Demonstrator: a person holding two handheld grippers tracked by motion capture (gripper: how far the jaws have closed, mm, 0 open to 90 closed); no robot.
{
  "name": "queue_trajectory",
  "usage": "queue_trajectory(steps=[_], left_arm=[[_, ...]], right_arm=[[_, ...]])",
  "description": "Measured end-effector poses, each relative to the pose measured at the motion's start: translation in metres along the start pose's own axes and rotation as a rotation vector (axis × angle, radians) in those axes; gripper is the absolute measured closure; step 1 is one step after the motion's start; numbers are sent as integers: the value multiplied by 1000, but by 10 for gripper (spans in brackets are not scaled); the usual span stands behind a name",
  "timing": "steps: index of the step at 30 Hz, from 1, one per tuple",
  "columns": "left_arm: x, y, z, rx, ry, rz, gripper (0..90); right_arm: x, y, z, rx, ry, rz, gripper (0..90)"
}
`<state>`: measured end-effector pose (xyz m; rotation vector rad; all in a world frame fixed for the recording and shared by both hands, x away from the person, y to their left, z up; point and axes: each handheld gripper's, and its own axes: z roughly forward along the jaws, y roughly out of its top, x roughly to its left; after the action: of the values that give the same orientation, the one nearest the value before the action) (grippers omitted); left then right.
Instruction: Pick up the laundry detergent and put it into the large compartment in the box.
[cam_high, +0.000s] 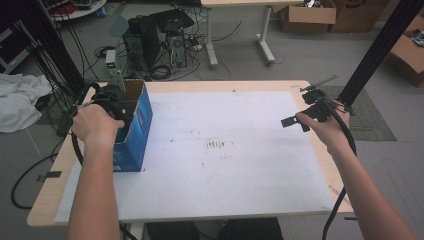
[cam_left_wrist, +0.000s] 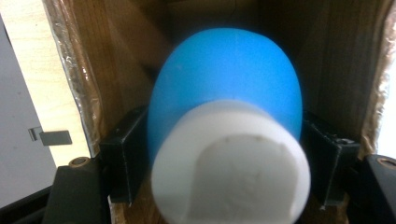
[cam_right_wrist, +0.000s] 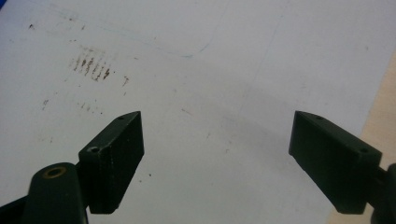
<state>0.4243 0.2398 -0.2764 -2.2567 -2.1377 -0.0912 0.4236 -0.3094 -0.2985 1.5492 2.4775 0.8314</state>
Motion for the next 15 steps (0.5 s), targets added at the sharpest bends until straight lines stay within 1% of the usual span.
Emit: queue_trajectory(steps=[2, 4, 6, 8, 10, 12, 15], left_arm=[[2, -1, -3, 4, -11, -1, 280], [3, -2, -7, 3, -10, -8, 257], [5, -4, -13, -14, -17, -8, 233], [5, -5, -19, -19, -1, -12, 206], [6, -6, -25, -25, 1, -6, 186], [4, -8, -32, -33, 6, -1, 185], [-1, -10, -47, -51, 5, 32, 178]], right_arm=[[0, 0, -1, -1, 2, 3, 183], [0, 0, -2, -3, 1, 3, 183], [1, 0, -2, -2, 1, 0, 183], [1, 0, -3, -3, 0, 0, 183], [2, 1, -3, -2, 2, -2, 183], [3, 0, -3, -3, 3, -4, 183], [5, 1, -5, -3, 3, -7, 183]])
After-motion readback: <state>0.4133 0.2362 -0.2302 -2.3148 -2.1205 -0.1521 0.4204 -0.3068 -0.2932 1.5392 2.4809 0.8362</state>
